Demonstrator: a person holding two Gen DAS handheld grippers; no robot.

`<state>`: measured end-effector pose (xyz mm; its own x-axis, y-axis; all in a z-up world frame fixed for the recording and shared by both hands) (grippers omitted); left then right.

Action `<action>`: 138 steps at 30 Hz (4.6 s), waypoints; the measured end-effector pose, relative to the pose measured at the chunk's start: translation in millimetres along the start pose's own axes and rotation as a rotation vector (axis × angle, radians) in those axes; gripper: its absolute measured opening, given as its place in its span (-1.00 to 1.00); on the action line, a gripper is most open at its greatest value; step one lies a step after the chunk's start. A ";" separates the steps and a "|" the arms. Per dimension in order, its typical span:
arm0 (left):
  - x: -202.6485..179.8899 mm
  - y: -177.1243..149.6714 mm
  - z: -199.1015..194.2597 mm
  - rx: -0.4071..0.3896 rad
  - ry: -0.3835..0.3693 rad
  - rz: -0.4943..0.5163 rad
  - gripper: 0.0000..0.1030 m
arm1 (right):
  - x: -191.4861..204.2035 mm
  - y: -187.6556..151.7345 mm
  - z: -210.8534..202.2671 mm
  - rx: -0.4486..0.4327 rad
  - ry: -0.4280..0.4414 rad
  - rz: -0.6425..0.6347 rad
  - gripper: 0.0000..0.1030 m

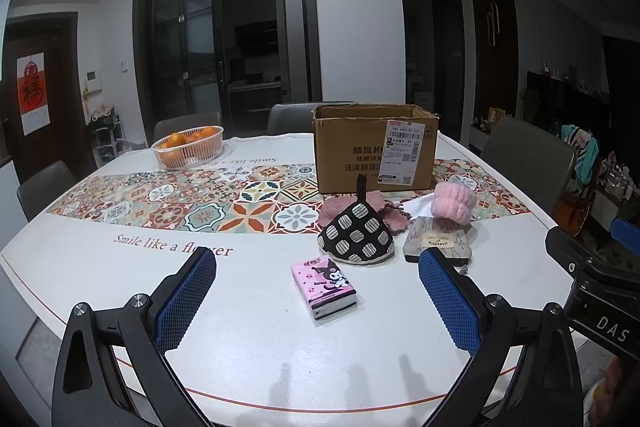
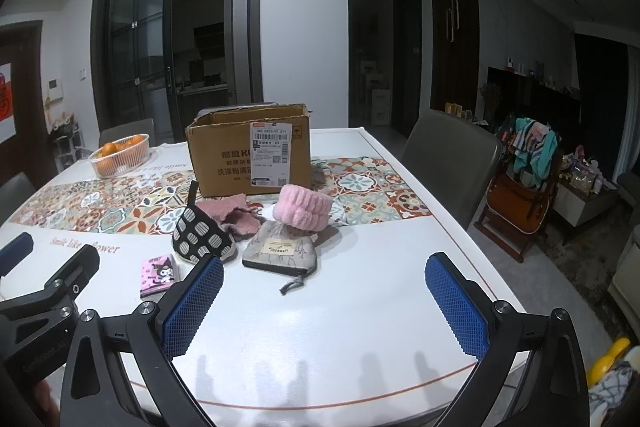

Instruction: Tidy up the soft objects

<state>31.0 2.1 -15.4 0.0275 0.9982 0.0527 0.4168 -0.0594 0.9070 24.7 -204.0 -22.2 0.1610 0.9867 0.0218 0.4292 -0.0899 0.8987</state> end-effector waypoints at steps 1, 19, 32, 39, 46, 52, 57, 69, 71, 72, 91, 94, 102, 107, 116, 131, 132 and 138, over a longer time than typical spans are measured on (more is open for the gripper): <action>0.0 0.1 0.1 0.000 0.000 0.000 1.00 | 0.0 0.1 -0.2 -0.001 0.000 0.000 0.99; 0.8 -0.4 0.0 -0.001 0.001 -0.001 1.00 | -2.4 0.8 -2.7 0.000 0.006 0.003 0.99; 1.2 -1.0 1.5 -0.002 0.004 0.000 1.00 | -2.5 0.6 -2.2 -0.001 0.007 0.004 0.99; 1.5 -1.3 1.7 -0.003 0.005 0.000 1.00 | -2.4 0.3 -2.1 -0.002 0.006 0.004 0.99; 2.7 -0.5 0.2 -0.014 0.003 -0.002 1.00 | -2.3 0.4 -2.1 -0.002 0.006 0.004 0.99; 2.4 0.7 -0.8 -0.016 0.003 -0.001 1.00 | -2.1 0.3 -2.0 -0.002 0.006 0.004 0.99; 3.0 1.1 -3.8 -0.020 -0.001 -0.009 1.00 | -2.1 0.4 -2.5 -0.001 0.006 0.004 0.99; -1.7 -3.6 13.9 0.033 0.022 -0.031 1.00 | -1.4 -1.1 11.9 0.021 0.036 -0.002 0.99; -2.8 -4.5 20.5 0.051 0.035 -0.040 1.00 | -1.2 -0.4 18.5 0.026 0.045 -0.004 0.99; -3.4 -5.2 24.9 0.063 0.034 -0.046 1.00 | -0.9 0.0 20.9 0.027 0.049 -0.004 0.99; -13.6 -24.4 109.6 0.230 0.118 -0.121 1.00 | 2.5 -3.1 115.5 0.134 0.142 -0.009 0.64; -13.4 -28.6 121.2 0.255 0.135 -0.124 1.00 | 4.7 -5.9 131.5 0.157 0.147 -0.014 0.61; -11.5 -40.7 147.8 0.320 0.175 -0.128 1.00 | 8.8 -13.5 166.1 0.221 0.169 -0.004 0.50; -9.4 -45.3 162.6 0.354 0.183 -0.136 1.00 | 12.8 -8.3 180.2 0.216 0.172 -0.003 0.50; -5.9 -50.7 181.2 0.413 0.179 -0.159 0.75 | 19.2 7.9 203.4 0.183 0.160 -0.014 0.50; -1.5 -57.4 194.5 0.495 0.135 -0.151 0.08 | 30.8 8.0 223.8 0.204 0.152 -0.043 -0.15; -1.2 -57.5 194.3 0.496 0.131 -0.150 0.08 | 31.0 7.6 222.9 0.204 0.148 -0.046 -0.23; 1.4 -56.2 191.8 0.493 0.111 -0.154 0.07 | 31.4 6.5 215.1 0.204 0.125 -0.059 -0.40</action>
<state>181.9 6.3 -146.4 -0.1533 0.9882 0.0027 0.7869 0.1204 0.6052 223.7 -202.8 -109.8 0.0245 0.9990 0.0370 0.6074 -0.0443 0.7931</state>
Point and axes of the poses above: each gripper's, at about its wrist camera, not at the fingertips, and z roughly the way its jaws point, x to its left, y to its top, the point moved 4 cm from there along z, roughly the way its jaws point, and after that the axes turned 1 degree about -x, right-handed, at the moved point
